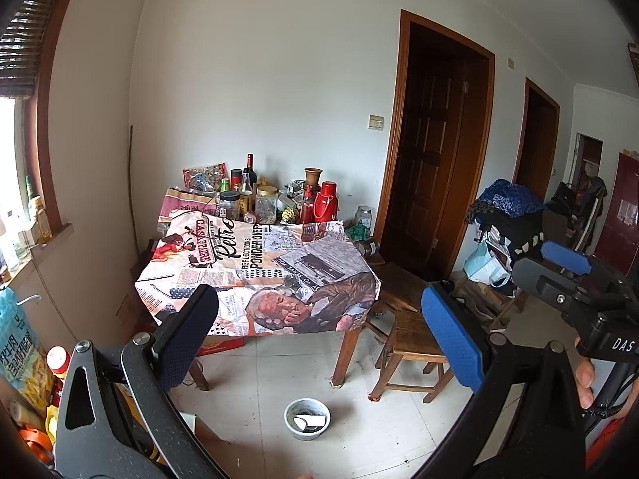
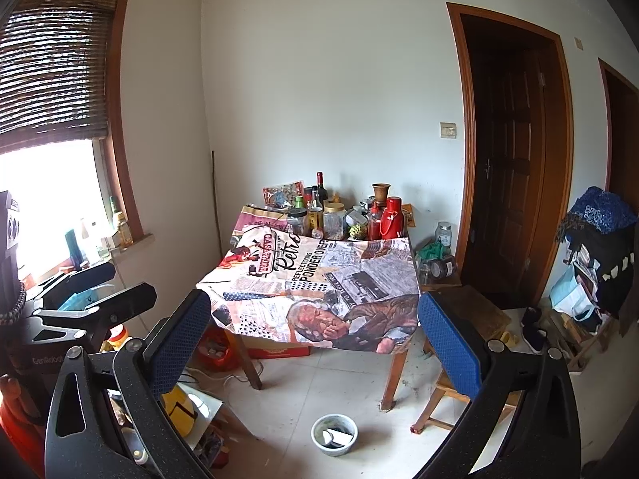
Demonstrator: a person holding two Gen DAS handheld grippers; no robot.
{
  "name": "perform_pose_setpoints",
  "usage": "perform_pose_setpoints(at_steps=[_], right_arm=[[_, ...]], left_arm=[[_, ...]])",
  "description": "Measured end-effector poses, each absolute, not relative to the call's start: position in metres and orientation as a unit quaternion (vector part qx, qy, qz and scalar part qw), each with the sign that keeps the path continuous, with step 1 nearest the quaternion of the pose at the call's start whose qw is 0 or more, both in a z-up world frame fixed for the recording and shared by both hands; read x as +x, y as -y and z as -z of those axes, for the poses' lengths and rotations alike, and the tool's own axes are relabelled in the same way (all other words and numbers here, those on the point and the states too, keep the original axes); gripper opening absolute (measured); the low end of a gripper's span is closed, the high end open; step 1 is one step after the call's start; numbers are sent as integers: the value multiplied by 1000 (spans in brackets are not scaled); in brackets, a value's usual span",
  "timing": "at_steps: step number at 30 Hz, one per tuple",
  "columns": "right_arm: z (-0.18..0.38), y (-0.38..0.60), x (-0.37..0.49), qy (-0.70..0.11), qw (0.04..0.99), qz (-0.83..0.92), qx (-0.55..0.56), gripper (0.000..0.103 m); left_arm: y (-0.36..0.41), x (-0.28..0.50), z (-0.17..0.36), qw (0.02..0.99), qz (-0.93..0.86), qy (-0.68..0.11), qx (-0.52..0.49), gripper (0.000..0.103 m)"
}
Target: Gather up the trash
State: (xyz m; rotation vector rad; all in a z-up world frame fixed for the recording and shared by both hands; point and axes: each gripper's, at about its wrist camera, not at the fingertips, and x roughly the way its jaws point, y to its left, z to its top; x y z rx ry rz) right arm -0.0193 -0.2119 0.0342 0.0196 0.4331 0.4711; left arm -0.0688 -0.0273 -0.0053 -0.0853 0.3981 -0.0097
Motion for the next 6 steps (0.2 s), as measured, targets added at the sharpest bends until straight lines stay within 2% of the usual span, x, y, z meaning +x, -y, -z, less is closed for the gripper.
perform_pose_setpoints(at_steps=[6], right_arm=[[-29,211,-6,-219,947,-234,10,103]], left_arm=[[24,-57,8,978,6,-204,-49,102]])
